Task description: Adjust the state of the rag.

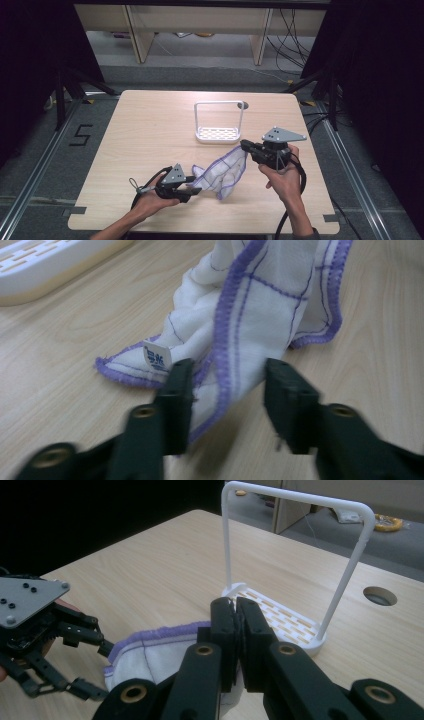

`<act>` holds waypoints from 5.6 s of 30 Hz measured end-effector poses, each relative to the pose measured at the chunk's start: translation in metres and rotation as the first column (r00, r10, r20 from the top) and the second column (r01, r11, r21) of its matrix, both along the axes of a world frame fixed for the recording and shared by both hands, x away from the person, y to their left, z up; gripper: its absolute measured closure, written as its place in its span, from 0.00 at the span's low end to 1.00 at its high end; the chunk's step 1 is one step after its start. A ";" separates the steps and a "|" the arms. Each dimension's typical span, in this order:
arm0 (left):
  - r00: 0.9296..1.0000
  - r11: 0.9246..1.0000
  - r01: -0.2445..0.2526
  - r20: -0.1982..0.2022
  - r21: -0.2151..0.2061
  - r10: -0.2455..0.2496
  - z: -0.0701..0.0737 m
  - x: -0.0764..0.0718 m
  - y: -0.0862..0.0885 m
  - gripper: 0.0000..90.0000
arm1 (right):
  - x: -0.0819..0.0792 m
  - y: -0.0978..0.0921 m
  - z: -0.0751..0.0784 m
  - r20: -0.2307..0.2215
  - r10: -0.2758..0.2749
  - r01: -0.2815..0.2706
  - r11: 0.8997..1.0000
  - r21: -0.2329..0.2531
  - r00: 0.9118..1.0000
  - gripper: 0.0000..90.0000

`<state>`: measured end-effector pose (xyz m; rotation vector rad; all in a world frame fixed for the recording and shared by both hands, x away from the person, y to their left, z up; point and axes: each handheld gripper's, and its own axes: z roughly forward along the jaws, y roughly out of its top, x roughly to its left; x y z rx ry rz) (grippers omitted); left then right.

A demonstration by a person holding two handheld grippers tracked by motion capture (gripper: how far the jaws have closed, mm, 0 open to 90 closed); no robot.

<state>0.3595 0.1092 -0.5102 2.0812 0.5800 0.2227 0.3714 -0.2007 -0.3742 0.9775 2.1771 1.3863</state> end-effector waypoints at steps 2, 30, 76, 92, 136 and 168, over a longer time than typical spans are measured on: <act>1.000 1.000 0.005 0.013 0.001 -0.005 0.005 0.003 0.003 0.89 | -0.001 0.001 0.000 -0.013 0.008 -0.008 1.000 0.004 1.000 0.97; 0.995 0.977 0.072 0.083 -0.203 -0.056 0.189 -0.023 0.090 0.97 | -0.042 0.001 0.067 0.094 0.073 -0.076 0.997 0.032 0.993 0.97; 0.997 0.999 -0.028 -0.077 0.021 0.030 0.037 0.017 0.056 0.55 | 0.078 0.001 -0.066 -0.197 -0.231 0.166 0.940 -0.299 0.953 0.55; 0.998 0.997 -0.031 -0.052 0.065 0.035 0.017 -0.048 0.072 0.39 | -0.056 -0.004 -0.088 -0.278 -0.017 -0.039 0.980 -0.193 0.960 0.51; 0.996 0.994 0.061 -0.070 0.090 -0.055 0.007 -0.065 0.059 0.64 | -0.108 -0.032 -0.096 -0.296 -0.016 -0.065 0.963 -0.262 0.955 0.57; 0.961 0.957 -0.275 -0.011 0.092 0.277 0.028 0.077 0.064 0.44 | 0.065 -0.022 -0.094 -0.265 -0.205 0.142 0.961 -0.239 0.942 0.48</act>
